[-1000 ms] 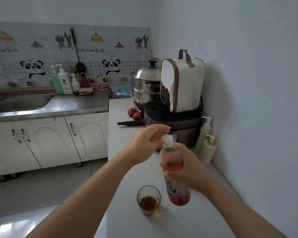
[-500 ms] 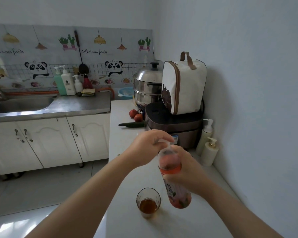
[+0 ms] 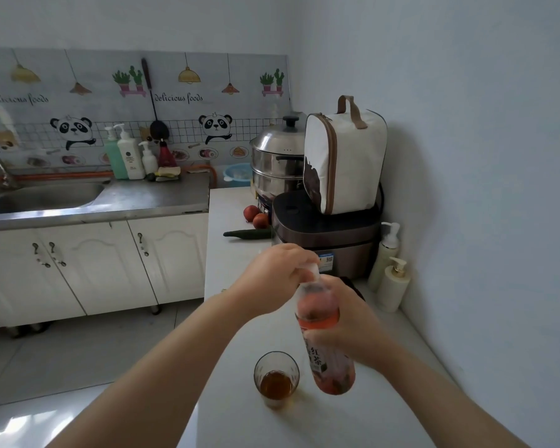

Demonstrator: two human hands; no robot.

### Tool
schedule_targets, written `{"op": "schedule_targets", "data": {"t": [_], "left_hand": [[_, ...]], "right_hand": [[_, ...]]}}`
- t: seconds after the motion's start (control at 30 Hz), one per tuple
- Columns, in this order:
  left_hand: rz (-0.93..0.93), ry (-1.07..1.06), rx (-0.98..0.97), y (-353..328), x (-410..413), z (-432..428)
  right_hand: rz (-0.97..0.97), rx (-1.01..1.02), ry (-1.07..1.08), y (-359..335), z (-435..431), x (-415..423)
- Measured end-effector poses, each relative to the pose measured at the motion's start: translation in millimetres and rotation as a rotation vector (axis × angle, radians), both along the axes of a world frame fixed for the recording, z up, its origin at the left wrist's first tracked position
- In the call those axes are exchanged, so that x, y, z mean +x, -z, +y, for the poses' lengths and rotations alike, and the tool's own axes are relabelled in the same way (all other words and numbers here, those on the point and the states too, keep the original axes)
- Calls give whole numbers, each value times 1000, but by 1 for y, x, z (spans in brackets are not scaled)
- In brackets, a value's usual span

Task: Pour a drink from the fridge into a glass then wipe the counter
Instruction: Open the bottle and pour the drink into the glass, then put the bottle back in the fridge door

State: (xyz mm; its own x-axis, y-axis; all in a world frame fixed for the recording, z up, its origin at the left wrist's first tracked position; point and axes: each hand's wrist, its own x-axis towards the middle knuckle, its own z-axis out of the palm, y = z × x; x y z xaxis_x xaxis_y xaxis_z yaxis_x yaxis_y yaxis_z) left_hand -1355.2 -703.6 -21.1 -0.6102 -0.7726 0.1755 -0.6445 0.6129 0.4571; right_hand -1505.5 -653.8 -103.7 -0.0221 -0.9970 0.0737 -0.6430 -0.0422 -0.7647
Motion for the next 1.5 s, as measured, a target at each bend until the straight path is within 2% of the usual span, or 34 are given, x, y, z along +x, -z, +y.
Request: {"op": "schedule_targets", "data": {"t": [0.17,0.37,0.43,0.53,0.63,0.73,1.03,1.23,1.5], "left_hand": [[9,23,38,6,-5,1],[38,-43,23,17,-17,5],[-16,-64,51,22,-21,3],[-213,-31,72,31,-29,3],[-354,75,54,41,-40,5],[-416,192,41,43,-53,9],[-415,582,-76,53,-75,50],[-402,872,-132,60,-86,123],[-384,1232,-242,58,-88,262]], "right_hand": [[-25,8,30,7,5,-6],[-89,-23,217,17,19,-23],[-105,-40,272,19,28,-32],[-104,-73,374,19,47,-42],[-66,-89,475,17,69,-48],[-33,-68,601,12,95,-47],[-28,-97,1120,5,209,-1],[2,-104,1456,1,307,54],[-5,-107,1873,1,445,133]]}}
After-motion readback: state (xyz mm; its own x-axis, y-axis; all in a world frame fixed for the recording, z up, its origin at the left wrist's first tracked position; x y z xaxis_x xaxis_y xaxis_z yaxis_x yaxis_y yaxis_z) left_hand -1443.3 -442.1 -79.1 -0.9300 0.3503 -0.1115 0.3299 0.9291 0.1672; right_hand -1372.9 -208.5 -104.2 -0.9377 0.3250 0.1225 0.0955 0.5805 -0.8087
